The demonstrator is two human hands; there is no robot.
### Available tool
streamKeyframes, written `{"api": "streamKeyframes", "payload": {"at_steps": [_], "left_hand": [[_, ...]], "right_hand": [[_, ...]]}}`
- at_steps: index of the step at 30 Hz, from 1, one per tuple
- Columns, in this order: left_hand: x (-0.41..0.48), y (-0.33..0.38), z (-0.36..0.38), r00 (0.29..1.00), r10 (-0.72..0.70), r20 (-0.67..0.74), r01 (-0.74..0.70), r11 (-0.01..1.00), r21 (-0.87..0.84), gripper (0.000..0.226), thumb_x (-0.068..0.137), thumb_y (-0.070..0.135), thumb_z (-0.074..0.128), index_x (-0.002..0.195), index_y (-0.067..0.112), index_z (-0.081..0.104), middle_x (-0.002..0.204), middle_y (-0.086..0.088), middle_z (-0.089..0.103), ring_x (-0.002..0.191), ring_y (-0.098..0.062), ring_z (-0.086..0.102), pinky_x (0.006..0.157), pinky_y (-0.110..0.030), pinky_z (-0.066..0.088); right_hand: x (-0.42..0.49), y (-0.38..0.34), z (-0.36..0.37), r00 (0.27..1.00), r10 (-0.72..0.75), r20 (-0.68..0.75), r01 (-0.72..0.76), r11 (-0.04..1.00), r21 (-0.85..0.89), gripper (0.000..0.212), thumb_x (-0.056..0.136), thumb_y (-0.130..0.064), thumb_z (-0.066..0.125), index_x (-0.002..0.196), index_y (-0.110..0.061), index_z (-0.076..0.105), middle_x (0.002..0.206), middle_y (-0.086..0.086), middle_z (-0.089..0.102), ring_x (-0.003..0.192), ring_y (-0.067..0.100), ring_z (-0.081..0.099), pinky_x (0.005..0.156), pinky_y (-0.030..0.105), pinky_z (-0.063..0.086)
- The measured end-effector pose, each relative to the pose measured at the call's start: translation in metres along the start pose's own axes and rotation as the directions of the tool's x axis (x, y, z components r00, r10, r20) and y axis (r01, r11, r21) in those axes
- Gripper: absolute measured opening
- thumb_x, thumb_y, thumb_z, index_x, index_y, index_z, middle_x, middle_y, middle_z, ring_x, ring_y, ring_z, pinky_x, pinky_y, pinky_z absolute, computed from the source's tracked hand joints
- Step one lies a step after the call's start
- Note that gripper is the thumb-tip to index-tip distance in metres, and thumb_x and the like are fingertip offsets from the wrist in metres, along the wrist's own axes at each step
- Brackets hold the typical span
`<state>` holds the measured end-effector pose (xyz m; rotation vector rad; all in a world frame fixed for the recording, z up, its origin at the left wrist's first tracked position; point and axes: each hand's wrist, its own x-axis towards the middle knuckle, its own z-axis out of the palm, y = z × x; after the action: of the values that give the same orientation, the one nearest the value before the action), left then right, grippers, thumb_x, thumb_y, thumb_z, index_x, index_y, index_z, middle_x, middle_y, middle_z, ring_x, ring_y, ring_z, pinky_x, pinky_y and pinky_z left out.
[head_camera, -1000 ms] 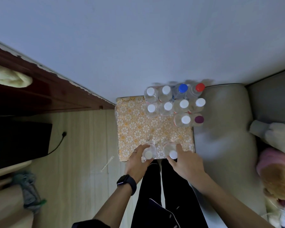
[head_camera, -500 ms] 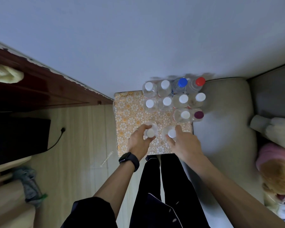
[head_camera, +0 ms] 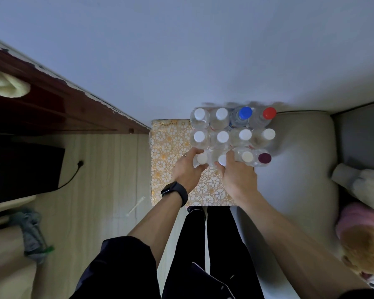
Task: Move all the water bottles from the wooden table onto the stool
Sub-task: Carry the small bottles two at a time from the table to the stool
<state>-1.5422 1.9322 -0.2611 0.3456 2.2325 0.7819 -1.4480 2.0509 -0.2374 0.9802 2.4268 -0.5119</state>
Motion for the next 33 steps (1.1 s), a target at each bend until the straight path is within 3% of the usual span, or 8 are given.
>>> {"api": "streamKeyframes", "payload": {"at_steps": [6, 9, 12, 14, 16, 22, 28, 33], "left_hand": [[0.001, -0.004, 0.003, 1.0, -0.007, -0.023, 0.006, 0.999, -0.048, 0.024, 0.086, 0.029, 0.074, 0.101, 0.034, 0.057, 0.082, 0.006, 0.067, 0.074, -0.018, 0.06, 0.065, -0.038, 0.051], [0.002, -0.004, 0.005, 0.999, 0.011, -0.046, -0.013, 0.999, -0.041, 0.025, 0.085, 0.028, 0.075, 0.103, 0.032, 0.058, 0.088, 0.008, 0.066, 0.073, -0.015, 0.055, 0.065, -0.035, 0.048], [0.001, -0.003, 0.004, 1.0, 0.014, -0.026, -0.015, 0.999, -0.051, 0.026, 0.086, 0.027, 0.075, 0.106, 0.03, 0.058, 0.097, 0.009, 0.065, 0.077, -0.013, 0.055, 0.066, -0.031, 0.044], [0.0, -0.004, 0.001, 1.0, 0.013, -0.005, -0.013, 0.999, -0.049, 0.03, 0.087, 0.029, 0.074, 0.111, 0.034, 0.057, 0.108, 0.006, 0.066, 0.091, -0.018, 0.062, 0.073, -0.034, 0.049], [-0.002, -0.003, -0.001, 0.999, 0.029, 0.028, -0.029, 1.0, 0.004, 0.034, 0.09, 0.033, 0.071, 0.119, 0.037, 0.053, 0.12, 0.004, 0.063, 0.101, -0.021, 0.062, 0.078, -0.038, 0.052], [-0.013, 0.006, -0.011, 0.993, 0.048, 0.104, -0.077, 0.95, 0.302, 0.053, 0.095, 0.04, 0.061, 0.141, 0.035, 0.036, 0.146, 0.0, 0.045, 0.106, -0.031, 0.063, 0.077, -0.046, 0.056], [-0.043, 0.023, -0.038, 0.991, 0.015, 0.136, -0.071, 0.907, 0.415, 0.061, 0.097, 0.029, 0.054, 0.152, 0.029, 0.026, 0.148, -0.007, 0.045, 0.112, -0.031, 0.062, 0.08, -0.043, 0.055], [-0.088, 0.038, -0.069, 0.992, -0.013, 0.125, -0.049, 0.876, 0.48, 0.062, 0.097, 0.03, 0.051, 0.153, 0.029, 0.024, 0.143, -0.01, 0.049, 0.12, -0.031, 0.056, 0.088, -0.048, 0.054]], "right_hand": [[0.003, -0.001, 0.003, 0.998, 0.012, -0.066, -0.01, 1.0, 0.026, 0.054, 0.104, -0.05, 0.036, 0.138, -0.008, 0.037, 0.096, 0.013, 0.072, 0.089, 0.036, 0.069, 0.059, 0.036, 0.04], [0.002, -0.002, 0.009, 0.996, 0.031, -0.081, -0.025, 0.996, 0.081, 0.054, 0.103, -0.049, 0.038, 0.138, -0.007, 0.038, 0.096, 0.013, 0.072, 0.087, 0.036, 0.069, 0.058, 0.036, 0.04], [0.001, -0.002, 0.014, 0.995, 0.033, -0.098, -0.02, 0.991, 0.131, 0.054, 0.103, -0.048, 0.04, 0.137, -0.006, 0.038, 0.094, 0.015, 0.072, 0.084, 0.038, 0.069, 0.056, 0.036, 0.04], [0.001, -0.001, 0.013, 0.995, 0.023, -0.094, -0.011, 0.992, 0.124, 0.055, 0.103, -0.048, 0.04, 0.138, -0.006, 0.038, 0.093, 0.015, 0.072, 0.084, 0.037, 0.07, 0.056, 0.036, 0.041], [0.001, 0.001, 0.011, 0.997, 0.015, -0.074, -0.005, 0.992, 0.124, 0.056, 0.103, -0.049, 0.039, 0.138, -0.006, 0.036, 0.095, 0.014, 0.072, 0.085, 0.036, 0.07, 0.057, 0.036, 0.042], [-0.008, 0.005, 0.003, 1.0, -0.005, 0.027, 0.003, 0.996, 0.093, 0.057, 0.101, -0.041, 0.051, 0.14, -0.005, 0.03, 0.103, 0.012, 0.068, 0.088, 0.033, 0.069, 0.058, 0.037, 0.044], [-0.042, 0.015, -0.021, 0.996, -0.016, 0.091, 0.009, 0.997, 0.073, 0.049, 0.101, -0.032, 0.048, 0.14, -0.009, 0.03, 0.096, 0.007, 0.062, 0.09, 0.03, 0.066, 0.064, 0.035, 0.041], [-0.084, 0.022, -0.047, 0.99, -0.119, 0.078, 0.108, 0.985, 0.137, 0.036, 0.099, -0.032, 0.046, 0.131, -0.017, 0.047, 0.11, 0.008, 0.064, 0.102, 0.031, 0.061, 0.077, 0.036, 0.043]]}}
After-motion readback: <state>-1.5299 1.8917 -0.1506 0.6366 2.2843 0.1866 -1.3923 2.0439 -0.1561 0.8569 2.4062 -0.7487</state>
